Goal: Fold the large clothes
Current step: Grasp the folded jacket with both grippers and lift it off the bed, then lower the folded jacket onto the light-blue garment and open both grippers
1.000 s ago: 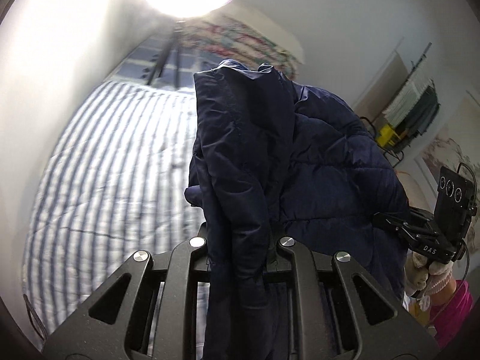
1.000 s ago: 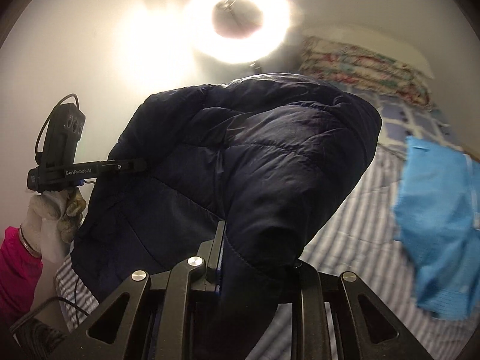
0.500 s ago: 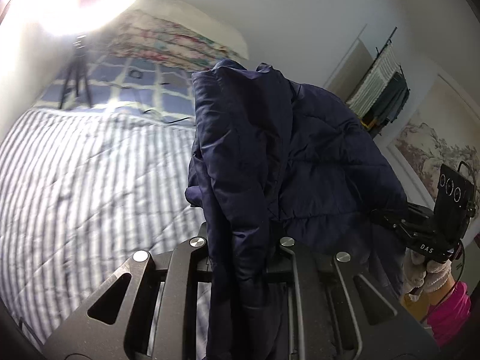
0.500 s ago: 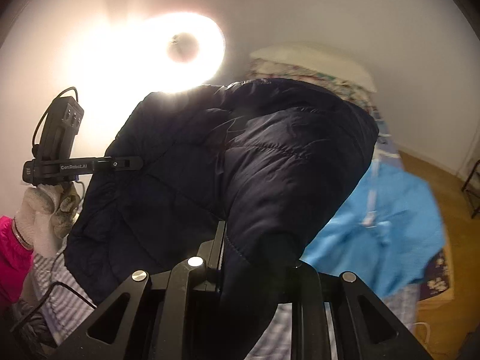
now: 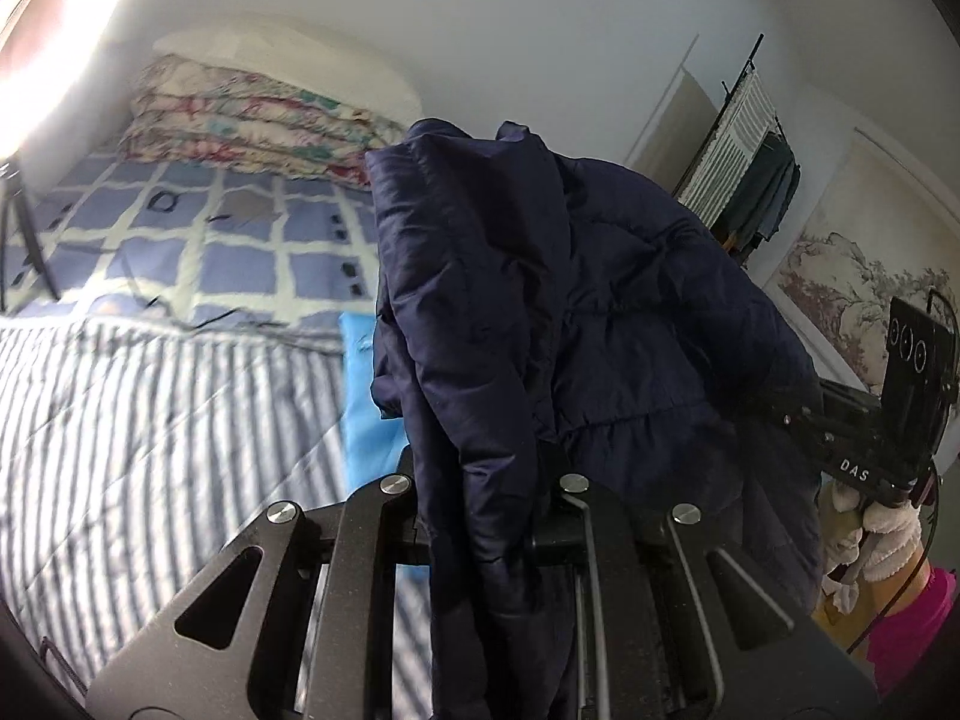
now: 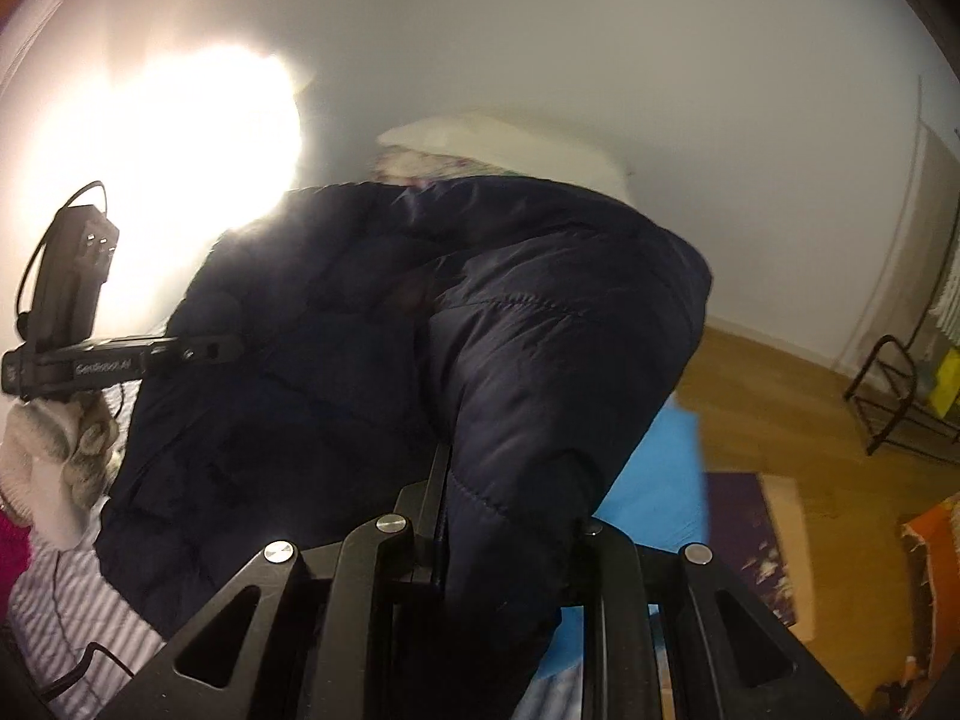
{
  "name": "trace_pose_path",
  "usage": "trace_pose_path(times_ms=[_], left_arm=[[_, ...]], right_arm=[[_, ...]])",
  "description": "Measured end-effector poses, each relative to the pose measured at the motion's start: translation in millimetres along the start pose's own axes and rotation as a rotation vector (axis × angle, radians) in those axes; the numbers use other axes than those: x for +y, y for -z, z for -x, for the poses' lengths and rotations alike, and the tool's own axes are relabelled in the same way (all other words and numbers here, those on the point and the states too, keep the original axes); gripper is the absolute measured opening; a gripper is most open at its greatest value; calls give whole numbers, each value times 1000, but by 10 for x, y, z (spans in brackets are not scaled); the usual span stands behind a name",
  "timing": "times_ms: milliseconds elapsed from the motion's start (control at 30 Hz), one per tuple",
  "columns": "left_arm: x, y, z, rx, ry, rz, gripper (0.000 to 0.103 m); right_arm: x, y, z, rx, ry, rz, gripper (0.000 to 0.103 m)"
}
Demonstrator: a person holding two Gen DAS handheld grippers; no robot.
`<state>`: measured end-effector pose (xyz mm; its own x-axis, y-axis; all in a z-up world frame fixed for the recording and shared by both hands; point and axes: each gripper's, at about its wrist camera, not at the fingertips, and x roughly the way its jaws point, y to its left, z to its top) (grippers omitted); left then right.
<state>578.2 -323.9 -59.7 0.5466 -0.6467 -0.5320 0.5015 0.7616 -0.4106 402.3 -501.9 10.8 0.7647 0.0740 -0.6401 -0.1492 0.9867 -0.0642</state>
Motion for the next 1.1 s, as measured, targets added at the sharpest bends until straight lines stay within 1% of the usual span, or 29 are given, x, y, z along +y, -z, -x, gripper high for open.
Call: trace_pose_path(times_ms=[100, 167, 267, 433, 500, 533, 567, 600, 633, 667, 733, 767, 800, 833, 900, 967, 1000, 1100], left_arm=[[-59, -81, -288, -10, -10, -9, 14], [-73, -99, -493, -8, -16, -7, 14], [-20, -73, -778, -3, -46, -3, 14], [173, 15, -1143, 19, -77, 40, 14], [224, 48, -1241, 20, -89, 43, 14], [223, 60, -1269, 20, -93, 42, 14], [219, 86, -1279, 21, -97, 43, 15], [220, 105, -1303, 24, -103, 43, 16], [221, 119, -1323, 24, -112, 44, 17], [218, 130, -1334, 26, -129, 44, 22], [237, 127, -1360, 40, -168, 53, 37], [250, 113, -1356, 42, -199, 57, 50], [267, 96, -1344, 39, -238, 63, 61], [283, 80, -1313, 29, -272, 73, 63], [306, 34, -1239, 18, -311, 83, 64], [289, -11, -1103, 12, -304, 85, 64], [259, -25, -1029, 4, -308, 75, 64], [127, -77, -730, -26, -311, 43, 64]], right_arm=[[-205, -43, -158, -9, 40, 8, 19], [-334, -57, -346, 0, 75, 14, 19], [-429, -72, -667, 21, 114, 35, 19], [-597, -48, -1154, 37, 126, 32, 20], [-614, -28, -1285, 47, 134, 41, 23], [-621, -14, -1331, 56, 145, 51, 27], [-627, 6, -1370, 67, 162, 61, 37], [-652, 13, -1417, 80, 178, 64, 41], [-715, 29, -1456, 94, 201, 53, 52], [-790, 44, -1478, 96, 234, 44, 66], [-877, 54, -1416, 74, 369, 36, 85], [-953, 54, -1345, 60, 406, 9, 85], [-1045, 58, -1269, 53, 389, -35, 84], [-1101, 64, -1216, 47, 379, -62, 83], [-1141, 76, -1056, 20, 376, -89, 83], [-1116, 74, -923, 12, 377, -83, 83], [-1137, 53, -930, 10, 377, -80, 83], [-1068, 46, -715, -1, 374, -84, 83]])
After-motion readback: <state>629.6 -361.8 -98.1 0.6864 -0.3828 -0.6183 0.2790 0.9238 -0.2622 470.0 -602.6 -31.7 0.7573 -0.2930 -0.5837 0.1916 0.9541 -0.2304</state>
